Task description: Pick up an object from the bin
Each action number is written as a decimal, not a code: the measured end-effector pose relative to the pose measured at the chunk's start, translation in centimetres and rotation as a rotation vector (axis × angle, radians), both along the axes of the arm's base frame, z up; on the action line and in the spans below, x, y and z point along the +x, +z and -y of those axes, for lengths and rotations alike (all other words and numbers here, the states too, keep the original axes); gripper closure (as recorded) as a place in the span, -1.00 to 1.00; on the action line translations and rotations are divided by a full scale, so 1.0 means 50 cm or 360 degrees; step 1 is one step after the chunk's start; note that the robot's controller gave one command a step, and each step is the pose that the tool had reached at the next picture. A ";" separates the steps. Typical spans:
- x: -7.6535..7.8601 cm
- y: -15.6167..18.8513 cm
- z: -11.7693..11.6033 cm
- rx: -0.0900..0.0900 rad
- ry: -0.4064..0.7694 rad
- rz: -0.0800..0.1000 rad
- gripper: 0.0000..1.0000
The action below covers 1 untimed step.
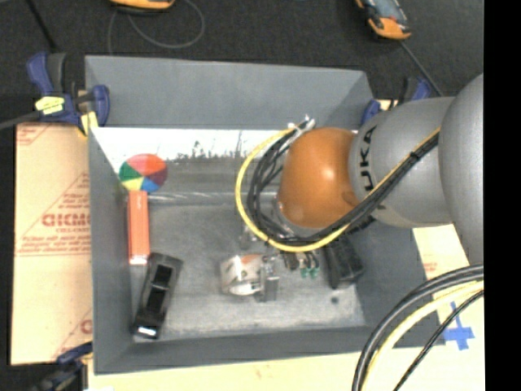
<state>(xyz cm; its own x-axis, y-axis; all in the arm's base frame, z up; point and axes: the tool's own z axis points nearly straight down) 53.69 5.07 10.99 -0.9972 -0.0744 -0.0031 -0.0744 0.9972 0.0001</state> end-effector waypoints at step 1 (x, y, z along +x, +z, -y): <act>0.015 -0.033 0.013 -0.0003 -0.0185 -0.0009 1.00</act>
Offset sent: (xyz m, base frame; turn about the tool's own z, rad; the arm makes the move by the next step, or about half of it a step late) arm 0.0000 0.0000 0.0000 0.0000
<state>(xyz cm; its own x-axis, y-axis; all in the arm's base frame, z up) 54.43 4.41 9.33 -0.9991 0.0416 0.0026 0.0416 0.9991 -0.0018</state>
